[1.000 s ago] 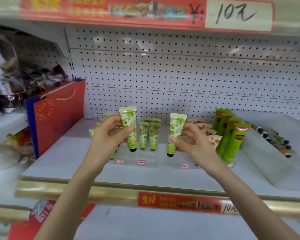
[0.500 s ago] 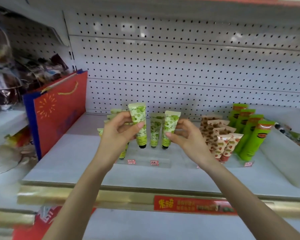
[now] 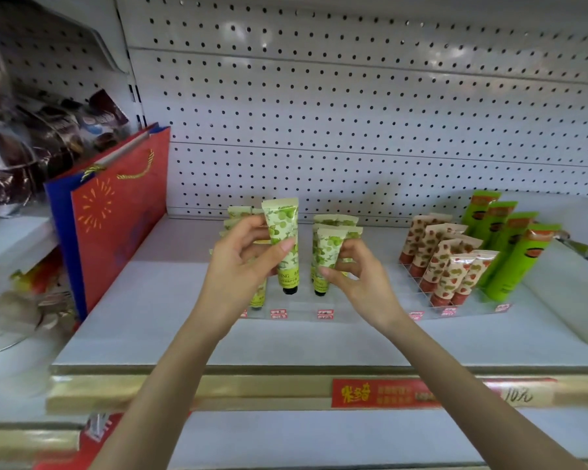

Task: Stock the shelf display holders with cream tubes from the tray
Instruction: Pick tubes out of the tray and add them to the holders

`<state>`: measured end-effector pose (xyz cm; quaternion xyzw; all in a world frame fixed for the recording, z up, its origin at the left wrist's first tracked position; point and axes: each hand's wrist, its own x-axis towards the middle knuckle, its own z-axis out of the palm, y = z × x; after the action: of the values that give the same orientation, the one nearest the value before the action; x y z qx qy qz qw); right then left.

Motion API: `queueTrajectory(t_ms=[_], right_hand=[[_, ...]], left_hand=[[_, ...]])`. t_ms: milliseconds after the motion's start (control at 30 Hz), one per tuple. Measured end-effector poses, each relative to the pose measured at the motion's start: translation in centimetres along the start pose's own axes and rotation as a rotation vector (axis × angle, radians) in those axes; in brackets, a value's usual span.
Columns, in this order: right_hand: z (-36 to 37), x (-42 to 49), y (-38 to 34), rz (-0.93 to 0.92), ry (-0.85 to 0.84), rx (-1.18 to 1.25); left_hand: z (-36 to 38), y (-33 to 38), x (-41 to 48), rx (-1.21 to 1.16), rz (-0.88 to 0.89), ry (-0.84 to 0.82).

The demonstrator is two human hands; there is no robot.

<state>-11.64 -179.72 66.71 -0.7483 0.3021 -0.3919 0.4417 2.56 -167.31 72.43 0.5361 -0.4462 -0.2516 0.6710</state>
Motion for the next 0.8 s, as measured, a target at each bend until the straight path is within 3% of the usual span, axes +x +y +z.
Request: queueTrajectory(t_ms=[800], right_hand=[[0.7,0.0,1.1,0.074,-0.009,-0.035]], left_hand=[[0.1,0.0,-0.3,-0.034,0.028,-0.036]])
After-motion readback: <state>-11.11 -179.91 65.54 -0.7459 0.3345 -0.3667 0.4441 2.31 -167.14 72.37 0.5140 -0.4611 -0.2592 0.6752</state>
